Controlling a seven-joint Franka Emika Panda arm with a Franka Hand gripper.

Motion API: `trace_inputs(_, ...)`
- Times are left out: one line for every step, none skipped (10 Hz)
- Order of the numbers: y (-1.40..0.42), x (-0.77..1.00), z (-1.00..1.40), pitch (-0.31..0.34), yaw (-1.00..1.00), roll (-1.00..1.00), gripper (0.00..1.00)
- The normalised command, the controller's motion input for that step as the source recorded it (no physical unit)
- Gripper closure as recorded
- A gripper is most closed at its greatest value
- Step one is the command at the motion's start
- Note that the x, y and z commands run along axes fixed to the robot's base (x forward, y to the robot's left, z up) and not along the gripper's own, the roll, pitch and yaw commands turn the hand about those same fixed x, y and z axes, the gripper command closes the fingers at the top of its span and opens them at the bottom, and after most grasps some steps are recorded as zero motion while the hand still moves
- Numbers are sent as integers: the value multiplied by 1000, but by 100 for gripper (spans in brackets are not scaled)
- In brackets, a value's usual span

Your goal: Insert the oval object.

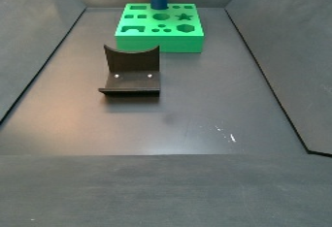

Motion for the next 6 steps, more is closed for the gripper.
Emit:
trace_inputs(-80,-83,-634,-27,-80,0,100)
trace_inputs(-263,-103,-657,-34,-189,0,100)
trace_inputs(-329,-86,-409,-19,-183,1,100)
trace_inputs(-149,0,-249,0,-46,24,100)
trace_inputs(0,226,-289,67,0,140,100)
trace_inputs(0,234,-440,43,0,211,100)
